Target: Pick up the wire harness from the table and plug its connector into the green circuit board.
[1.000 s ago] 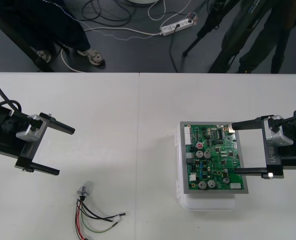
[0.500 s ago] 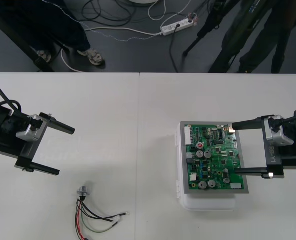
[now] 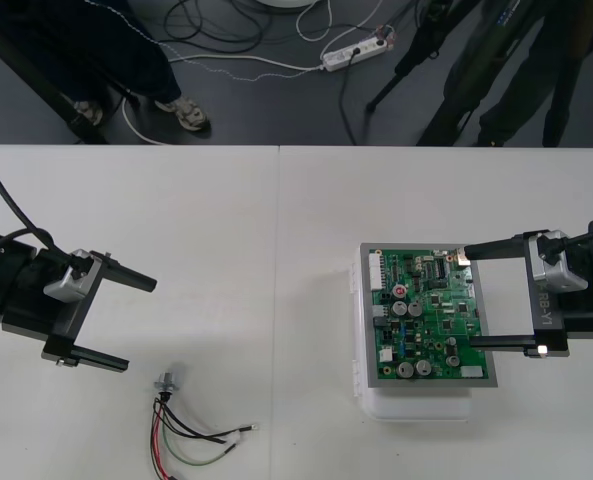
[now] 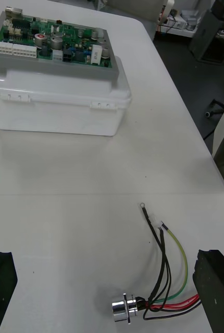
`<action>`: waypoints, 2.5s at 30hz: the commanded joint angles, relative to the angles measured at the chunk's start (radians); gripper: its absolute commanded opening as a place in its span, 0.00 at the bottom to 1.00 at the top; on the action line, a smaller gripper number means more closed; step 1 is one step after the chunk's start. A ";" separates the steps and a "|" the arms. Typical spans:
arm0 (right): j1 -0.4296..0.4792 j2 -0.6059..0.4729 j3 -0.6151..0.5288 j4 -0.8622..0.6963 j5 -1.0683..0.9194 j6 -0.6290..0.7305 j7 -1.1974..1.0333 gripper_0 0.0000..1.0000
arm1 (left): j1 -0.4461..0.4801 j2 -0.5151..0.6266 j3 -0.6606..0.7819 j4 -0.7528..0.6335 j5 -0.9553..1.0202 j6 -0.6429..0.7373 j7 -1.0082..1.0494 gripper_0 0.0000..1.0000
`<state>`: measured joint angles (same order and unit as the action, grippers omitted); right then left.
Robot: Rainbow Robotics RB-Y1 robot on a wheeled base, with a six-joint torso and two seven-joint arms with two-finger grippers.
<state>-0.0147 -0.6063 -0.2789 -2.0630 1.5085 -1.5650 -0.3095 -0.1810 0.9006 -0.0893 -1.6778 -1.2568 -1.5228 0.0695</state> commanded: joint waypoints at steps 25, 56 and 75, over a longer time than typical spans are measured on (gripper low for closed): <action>-0.007 -0.004 0.004 0.049 -0.056 -0.006 -0.005 1.00 | -0.086 0.189 -0.110 -0.134 -0.075 -0.048 -0.014 1.00; -0.034 -0.032 0.000 0.095 -0.418 -0.006 -0.014 1.00 | -0.290 0.373 -0.477 -0.309 -0.303 0.248 -0.654 1.00; -0.034 0.065 0.000 0.158 -0.429 -0.006 0.069 1.00 | -0.411 0.448 -0.860 -0.461 -0.676 0.613 -0.744 1.00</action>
<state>-0.0286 -0.5534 -0.2780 -1.9011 1.0967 -1.5654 -0.2916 -0.5104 1.3020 -0.8635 -2.1101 -1.8844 -1.0187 -0.6866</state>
